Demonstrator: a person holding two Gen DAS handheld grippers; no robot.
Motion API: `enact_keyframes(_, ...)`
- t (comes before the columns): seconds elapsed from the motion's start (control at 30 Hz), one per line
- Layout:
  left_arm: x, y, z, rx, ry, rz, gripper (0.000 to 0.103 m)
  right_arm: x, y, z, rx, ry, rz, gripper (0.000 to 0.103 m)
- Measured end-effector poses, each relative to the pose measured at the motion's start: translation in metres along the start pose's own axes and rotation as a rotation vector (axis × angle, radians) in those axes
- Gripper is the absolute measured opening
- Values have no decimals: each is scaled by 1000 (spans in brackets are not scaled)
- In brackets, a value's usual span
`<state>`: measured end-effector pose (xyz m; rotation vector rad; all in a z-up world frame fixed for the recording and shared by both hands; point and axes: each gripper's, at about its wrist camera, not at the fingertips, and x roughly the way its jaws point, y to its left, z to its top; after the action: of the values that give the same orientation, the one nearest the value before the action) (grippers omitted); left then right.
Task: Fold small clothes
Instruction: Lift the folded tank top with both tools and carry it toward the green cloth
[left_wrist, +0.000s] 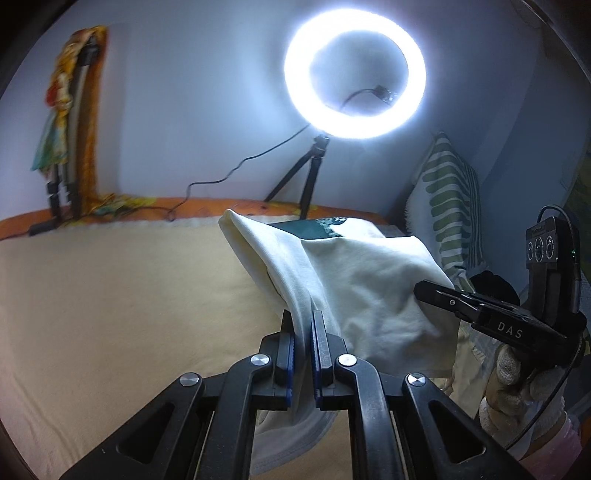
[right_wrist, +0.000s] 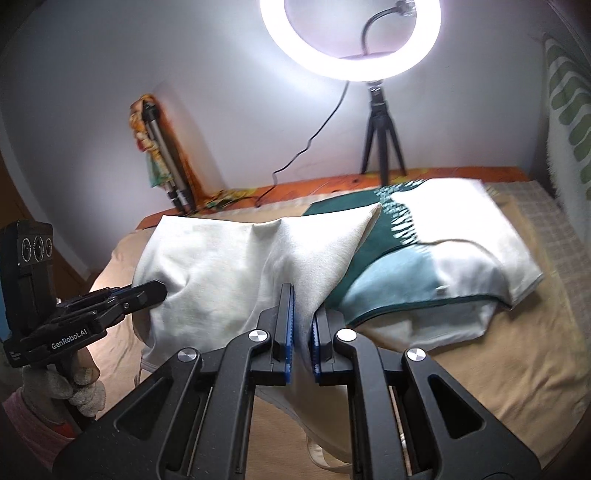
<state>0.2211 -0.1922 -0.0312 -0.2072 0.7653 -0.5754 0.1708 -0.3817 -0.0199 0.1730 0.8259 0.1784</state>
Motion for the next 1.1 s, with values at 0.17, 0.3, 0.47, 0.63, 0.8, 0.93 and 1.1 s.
enact_keyframes(0.17, 36, -29, 18, 38, -13, -17, 4, -2, -41, 22, -2, -18, -65, 9)
enact_keyframes(0.3, 64, -45, 27, 51, -9, -32, 4, 0, -74, 40, 10, -31, -112, 9)
enact_keyframes(0.47, 94, -62, 39, 65, -18, -38, 4, 8, -103, 60, 3, -43, -169, 9)
enact_keyframes(0.63, 118, -71, 45, 91, -27, -16, 4, 27, -123, 76, -8, -47, -220, 9)
enact_keyframes(0.8, 139, -74, 49, 121, -37, 23, 4, 52, -136, 86, -27, -40, -257, 9)
enact_keyframes(0.93, 155, -72, 49, 121, -27, 46, 4, 69, -146, 91, -47, -27, -291, 9)
enact_keyframes(1.1, 167, -74, 46, 141, -17, 77, 4, 82, -157, 94, -31, -15, -310, 9)
